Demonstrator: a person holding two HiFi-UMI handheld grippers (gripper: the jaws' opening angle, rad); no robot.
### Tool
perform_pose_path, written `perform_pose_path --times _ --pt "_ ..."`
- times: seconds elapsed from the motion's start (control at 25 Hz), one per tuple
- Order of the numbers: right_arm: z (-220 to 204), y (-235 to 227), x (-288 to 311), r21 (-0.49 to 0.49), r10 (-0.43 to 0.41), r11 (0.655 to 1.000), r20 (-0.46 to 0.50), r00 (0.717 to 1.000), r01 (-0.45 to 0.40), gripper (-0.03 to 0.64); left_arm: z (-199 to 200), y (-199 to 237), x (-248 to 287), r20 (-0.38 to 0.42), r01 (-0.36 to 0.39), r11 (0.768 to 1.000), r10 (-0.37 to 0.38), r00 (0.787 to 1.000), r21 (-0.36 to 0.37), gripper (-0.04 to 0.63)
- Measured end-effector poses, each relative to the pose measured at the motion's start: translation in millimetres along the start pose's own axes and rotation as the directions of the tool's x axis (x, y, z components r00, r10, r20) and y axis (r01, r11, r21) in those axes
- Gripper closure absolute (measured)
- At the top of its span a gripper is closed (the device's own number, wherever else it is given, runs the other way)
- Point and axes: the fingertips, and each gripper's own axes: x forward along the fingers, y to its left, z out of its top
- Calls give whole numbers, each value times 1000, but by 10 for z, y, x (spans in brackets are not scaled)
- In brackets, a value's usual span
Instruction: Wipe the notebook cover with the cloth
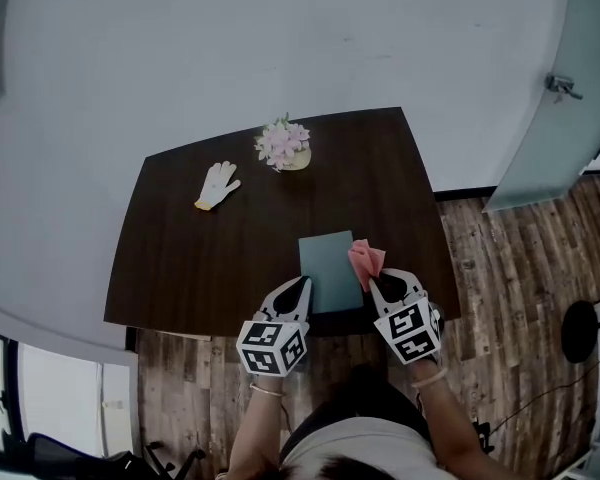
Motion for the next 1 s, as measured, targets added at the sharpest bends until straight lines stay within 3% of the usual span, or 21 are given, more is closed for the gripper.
perform_pose_path --times 0.36,1.0 --pt "484 240 -594 65 -86 995 137 987 78 586 511 -258 -626 115 35 997 -42 992 70 577" --pt "1119 1060 -1392 39 -198 980 277 940 195 586 879 -433 -1796 229 92 990 -115 966 111 577"
